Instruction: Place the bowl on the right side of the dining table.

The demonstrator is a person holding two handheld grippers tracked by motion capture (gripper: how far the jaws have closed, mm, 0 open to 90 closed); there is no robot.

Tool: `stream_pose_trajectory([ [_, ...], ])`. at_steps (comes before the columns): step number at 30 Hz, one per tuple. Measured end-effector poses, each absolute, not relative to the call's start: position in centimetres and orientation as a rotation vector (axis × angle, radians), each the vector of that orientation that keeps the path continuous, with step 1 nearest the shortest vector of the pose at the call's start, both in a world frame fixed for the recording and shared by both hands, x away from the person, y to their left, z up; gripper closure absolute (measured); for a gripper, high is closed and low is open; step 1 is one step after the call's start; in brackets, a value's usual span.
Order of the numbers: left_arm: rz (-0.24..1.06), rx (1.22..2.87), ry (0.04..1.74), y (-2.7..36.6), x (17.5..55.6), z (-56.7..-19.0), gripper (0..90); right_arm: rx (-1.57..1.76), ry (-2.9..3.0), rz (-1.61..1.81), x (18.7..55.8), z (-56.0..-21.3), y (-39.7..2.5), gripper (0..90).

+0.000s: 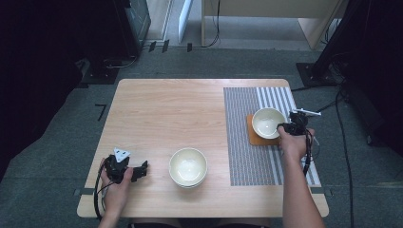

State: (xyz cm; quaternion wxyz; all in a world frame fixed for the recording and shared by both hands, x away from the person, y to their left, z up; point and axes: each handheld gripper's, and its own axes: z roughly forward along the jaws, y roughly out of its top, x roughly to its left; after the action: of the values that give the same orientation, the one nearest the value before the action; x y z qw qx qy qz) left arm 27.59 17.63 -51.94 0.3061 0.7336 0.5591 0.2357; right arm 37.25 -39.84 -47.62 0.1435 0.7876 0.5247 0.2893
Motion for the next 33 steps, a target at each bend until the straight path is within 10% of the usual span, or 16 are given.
stream_pose_trajectory([
  [33,0.622,1.946,1.474,17.6,27.5,-51.9,1.8,2.456,1.608,0.705,39.8,-47.1,-40.8,84.4],
])
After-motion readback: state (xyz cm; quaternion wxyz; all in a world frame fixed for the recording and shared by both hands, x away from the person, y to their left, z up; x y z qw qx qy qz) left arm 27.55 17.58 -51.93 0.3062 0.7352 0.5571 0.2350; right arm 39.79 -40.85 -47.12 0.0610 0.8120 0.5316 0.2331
